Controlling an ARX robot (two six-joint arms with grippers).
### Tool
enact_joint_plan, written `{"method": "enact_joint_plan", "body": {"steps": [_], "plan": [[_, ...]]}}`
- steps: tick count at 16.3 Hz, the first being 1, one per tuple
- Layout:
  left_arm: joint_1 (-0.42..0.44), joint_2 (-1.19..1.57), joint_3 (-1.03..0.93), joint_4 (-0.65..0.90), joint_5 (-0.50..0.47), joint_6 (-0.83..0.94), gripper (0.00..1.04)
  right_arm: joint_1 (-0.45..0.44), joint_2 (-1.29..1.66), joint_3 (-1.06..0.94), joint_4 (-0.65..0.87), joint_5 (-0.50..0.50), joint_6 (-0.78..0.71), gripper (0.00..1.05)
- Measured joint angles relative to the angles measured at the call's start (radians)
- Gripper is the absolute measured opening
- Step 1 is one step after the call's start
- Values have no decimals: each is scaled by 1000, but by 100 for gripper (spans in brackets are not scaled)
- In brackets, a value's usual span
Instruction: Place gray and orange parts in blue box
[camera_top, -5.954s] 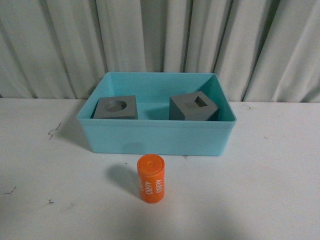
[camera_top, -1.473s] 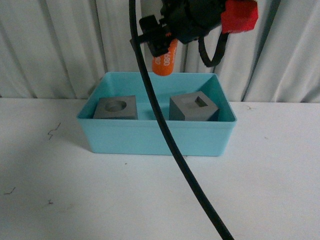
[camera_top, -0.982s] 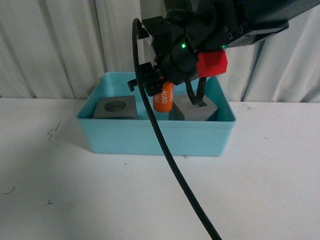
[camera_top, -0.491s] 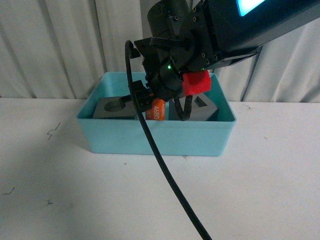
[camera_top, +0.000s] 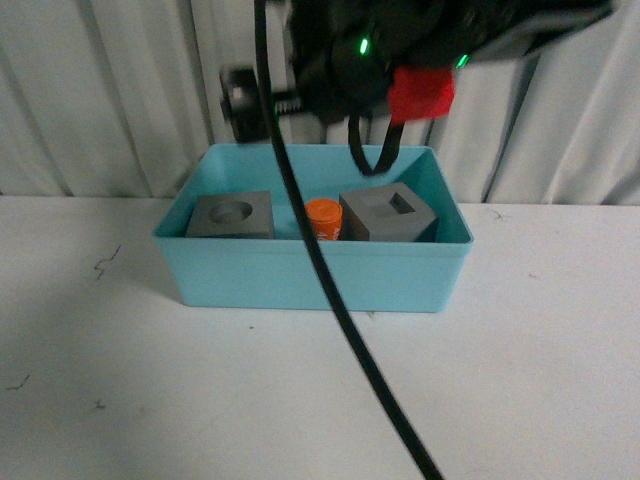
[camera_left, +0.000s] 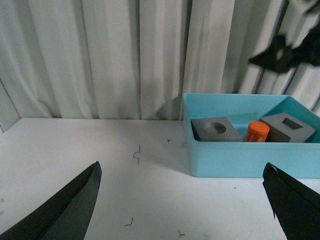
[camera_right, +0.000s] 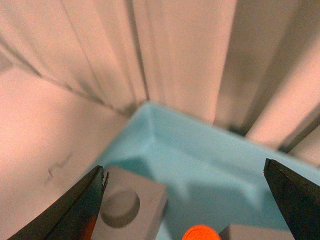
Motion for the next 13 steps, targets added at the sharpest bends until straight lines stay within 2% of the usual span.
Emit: {"method": "enact_joint_plan", "body": {"steps": [2,5,7,8,9,10,11,12,13], "plan": [[0,0,0,0,0,0,98,-47,-271,-156,97,-24,-4,98],[0,0,0,0,0,0,98,-175,-721,-549,122,25,-46,98],[0,0,0,0,0,0,98,-261,-977,-847,27,87,-29,98],[0,0,0,0,0,0,98,-303,-1171,-1006,-70,140,24,98],[0,0,0,0,0,0,98,-295,-1333,-1099,-161,233,91,98],[0,0,0,0,0,0,98,-231,-1500,-1190,-282,322,200,98],[0,0,0,0,0,0,98,-201,-1564,-1230,-335,332,266,98],[0,0,0,0,0,0,98,-218,-1574,-1276,-165,327,264,93],[0,0,0,0,-1,0,98,-252,-1625,-1366,9,294,192,80]]}}
